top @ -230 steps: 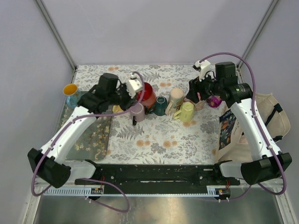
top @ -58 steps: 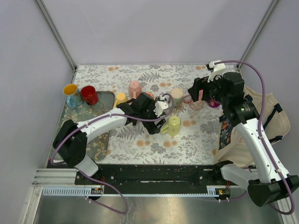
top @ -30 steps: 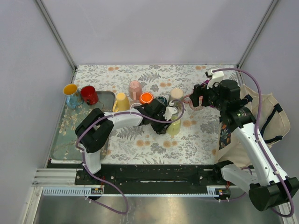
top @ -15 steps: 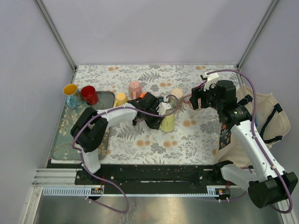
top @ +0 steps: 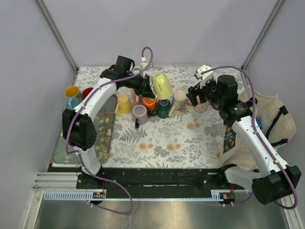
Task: Turn the mug right side up
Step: Turn over the cup at the center of the board.
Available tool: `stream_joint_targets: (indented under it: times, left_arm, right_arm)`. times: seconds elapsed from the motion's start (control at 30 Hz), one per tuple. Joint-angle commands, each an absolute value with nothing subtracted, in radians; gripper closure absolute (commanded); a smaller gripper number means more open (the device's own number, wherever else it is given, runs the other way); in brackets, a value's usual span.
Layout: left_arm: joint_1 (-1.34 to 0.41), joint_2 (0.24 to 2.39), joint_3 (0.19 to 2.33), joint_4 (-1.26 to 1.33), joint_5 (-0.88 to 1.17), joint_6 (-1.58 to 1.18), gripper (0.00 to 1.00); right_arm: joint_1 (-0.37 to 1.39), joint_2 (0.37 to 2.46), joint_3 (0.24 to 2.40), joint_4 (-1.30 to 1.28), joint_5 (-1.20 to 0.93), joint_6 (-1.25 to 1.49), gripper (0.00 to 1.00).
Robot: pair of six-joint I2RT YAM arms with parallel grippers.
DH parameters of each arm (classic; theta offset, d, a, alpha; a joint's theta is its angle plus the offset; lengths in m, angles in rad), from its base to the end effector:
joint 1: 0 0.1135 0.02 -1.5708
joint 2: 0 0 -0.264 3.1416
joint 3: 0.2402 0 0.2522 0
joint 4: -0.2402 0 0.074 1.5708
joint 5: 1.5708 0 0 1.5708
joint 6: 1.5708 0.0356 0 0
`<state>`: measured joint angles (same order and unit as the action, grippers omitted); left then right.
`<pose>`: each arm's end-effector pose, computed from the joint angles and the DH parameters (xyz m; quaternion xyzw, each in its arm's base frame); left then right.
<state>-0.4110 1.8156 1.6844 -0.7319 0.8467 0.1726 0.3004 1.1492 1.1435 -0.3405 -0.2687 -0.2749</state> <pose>0.3543 -0.1835 0.3229 0.3824 0.7781 -0.4202 0.2679 0.2448 0.0857 0.3762 -0.3039 0.7558 0.1169 0.5681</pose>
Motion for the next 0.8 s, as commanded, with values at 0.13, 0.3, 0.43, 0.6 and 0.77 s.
stream_joint_targets:
  times: [0.13,0.3,0.43,0.6,0.77]
  left_arm:
    - [-0.293,1.821,1.701,-0.6,1.302,-0.208,1.0]
    - [-0.267,1.815,1.55,-0.098,1.48,-0.712,1.0]
    - [-0.267,1.829,1.43,0.43,1.526,-1.169,1.0]
    - [-0.281,1.809,1.396,0.394,1.542,-1.167,1.0]
    - [-0.313,1.778,1.368,0.331,1.581,-1.147,1.0]
  right_arm:
    - [0.512,1.011,0.893,-0.011,-0.339,-0.831,0.17]
    - [0.577,0.991,0.739,0.363,-0.354,-1.026,0.18]
    - [0.592,1.041,0.765,0.448,-0.347,-1.029,0.19]
    - [0.612,1.098,0.784,0.482,-0.368,-1.098,0.2]
    - [0.624,1.141,0.796,0.44,-0.391,-1.173,0.22]
